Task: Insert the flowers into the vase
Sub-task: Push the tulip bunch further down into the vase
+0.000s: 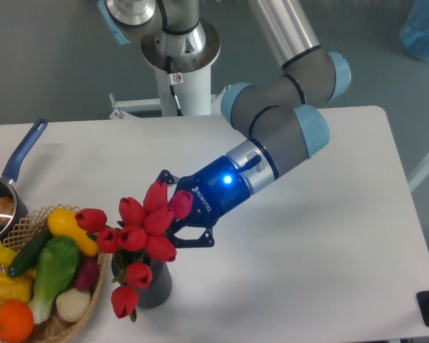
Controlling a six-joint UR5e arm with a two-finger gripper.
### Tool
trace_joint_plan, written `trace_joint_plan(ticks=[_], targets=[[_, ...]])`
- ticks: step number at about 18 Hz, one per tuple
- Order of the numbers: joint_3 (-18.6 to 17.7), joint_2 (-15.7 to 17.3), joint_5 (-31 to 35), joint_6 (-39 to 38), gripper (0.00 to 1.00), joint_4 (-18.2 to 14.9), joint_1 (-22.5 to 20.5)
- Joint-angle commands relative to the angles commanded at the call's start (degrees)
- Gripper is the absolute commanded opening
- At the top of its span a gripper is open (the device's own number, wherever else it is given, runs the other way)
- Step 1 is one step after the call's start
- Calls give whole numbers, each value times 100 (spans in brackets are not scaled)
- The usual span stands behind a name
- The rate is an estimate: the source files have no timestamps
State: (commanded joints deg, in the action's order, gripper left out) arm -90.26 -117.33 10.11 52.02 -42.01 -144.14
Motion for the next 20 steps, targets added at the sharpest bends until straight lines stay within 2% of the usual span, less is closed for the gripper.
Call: trace_joint_plan(ticks=[4, 12, 16, 20], targets=[[-18, -44, 88, 36, 0, 0, 9], [-290, -79, 123, 203, 0, 0, 27], [-501, -88, 132, 589, 0, 0, 35], [-510, -211, 202, 694, 0, 0, 114]])
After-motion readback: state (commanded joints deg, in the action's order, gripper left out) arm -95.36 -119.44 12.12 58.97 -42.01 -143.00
